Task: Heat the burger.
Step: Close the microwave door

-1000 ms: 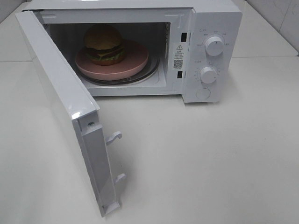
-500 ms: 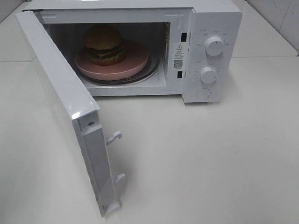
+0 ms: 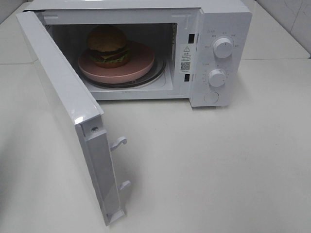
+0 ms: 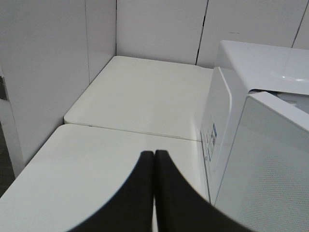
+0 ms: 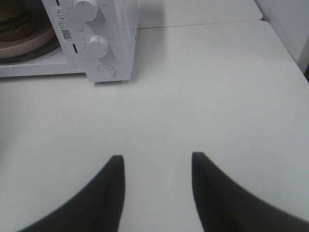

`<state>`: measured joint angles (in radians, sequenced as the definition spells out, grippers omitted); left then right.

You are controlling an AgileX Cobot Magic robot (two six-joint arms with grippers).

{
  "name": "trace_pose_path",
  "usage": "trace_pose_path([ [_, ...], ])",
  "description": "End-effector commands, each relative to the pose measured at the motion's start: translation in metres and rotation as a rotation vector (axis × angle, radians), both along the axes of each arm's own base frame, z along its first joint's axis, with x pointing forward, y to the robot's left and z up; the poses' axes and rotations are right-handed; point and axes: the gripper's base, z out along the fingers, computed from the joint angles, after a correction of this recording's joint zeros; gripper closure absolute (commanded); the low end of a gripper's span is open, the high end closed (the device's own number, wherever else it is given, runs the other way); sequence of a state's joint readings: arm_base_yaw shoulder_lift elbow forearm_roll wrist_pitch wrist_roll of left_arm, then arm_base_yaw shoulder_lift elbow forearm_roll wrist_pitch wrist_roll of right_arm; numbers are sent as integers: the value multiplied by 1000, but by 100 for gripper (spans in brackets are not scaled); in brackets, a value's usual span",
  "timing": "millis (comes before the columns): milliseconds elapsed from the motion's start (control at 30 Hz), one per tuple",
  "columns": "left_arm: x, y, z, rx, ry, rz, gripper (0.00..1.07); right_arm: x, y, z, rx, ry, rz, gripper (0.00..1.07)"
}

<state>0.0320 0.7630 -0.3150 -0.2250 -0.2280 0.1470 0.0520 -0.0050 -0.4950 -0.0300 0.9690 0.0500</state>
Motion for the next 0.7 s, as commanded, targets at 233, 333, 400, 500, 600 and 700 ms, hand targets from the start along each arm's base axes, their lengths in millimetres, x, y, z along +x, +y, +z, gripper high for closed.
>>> trace_pose_path([
  [233, 25, -6, -17, -14, -64, -77, 107, -4, 0, 1, 2, -34, 4, 61],
  [333, 31, -14, -30, -23, -74, -165, 107, -4, 0, 1, 2, -34, 4, 61],
  [400, 37, -18, -37, -32, -70, -211, 107, -4, 0, 1, 2, -34, 4, 61],
  [500, 46, -21, -46, -38, -67, -245, 107, -4, 0, 1, 2, -34, 4, 61],
  [600, 54, -24, -57, -25, -60, -283, 107, -4, 0, 1, 2, -34, 4, 61],
  [700, 59, -27, -68, -15, -36, -325, 107, -4, 0, 1, 2, -34, 4, 61],
])
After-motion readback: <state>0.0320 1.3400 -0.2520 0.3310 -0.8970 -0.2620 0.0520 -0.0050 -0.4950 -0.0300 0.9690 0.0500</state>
